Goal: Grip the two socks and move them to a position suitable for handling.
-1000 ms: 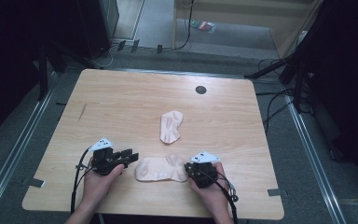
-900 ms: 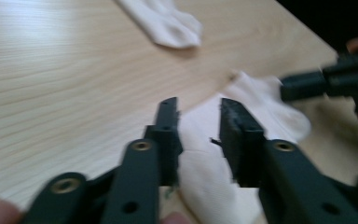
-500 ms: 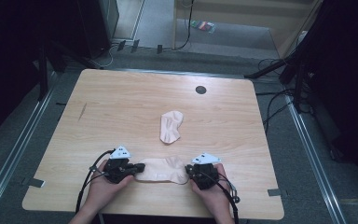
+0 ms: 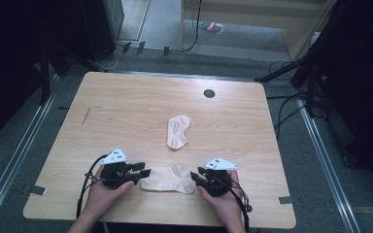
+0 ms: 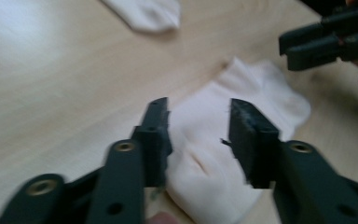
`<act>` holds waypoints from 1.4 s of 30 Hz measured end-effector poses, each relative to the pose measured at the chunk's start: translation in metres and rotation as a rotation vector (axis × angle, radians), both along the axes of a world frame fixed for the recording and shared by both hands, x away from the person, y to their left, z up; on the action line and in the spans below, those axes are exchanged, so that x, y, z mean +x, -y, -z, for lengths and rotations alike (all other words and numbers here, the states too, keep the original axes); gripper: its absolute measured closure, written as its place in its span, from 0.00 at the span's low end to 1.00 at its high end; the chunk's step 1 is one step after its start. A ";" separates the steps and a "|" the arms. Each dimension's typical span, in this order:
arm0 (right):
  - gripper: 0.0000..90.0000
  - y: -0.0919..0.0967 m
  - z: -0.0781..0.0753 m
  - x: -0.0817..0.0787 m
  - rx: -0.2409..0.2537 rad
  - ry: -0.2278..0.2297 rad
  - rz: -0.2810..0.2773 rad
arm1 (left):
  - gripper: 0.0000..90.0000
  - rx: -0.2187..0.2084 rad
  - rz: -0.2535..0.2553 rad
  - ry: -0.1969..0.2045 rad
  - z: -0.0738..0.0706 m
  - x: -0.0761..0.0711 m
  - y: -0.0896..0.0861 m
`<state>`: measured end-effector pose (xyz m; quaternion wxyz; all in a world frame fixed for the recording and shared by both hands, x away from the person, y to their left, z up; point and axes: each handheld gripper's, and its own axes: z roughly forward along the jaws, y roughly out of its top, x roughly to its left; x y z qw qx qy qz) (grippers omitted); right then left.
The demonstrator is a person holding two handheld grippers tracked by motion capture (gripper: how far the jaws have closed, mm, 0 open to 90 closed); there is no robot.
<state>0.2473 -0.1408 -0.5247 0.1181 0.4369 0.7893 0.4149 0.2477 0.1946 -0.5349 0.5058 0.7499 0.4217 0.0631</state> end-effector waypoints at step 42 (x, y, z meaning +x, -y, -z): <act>0.98 -0.103 0.012 0.137 -0.189 0.046 0.055 | 0.37 0.016 -0.381 0.113 0.013 0.020 -0.043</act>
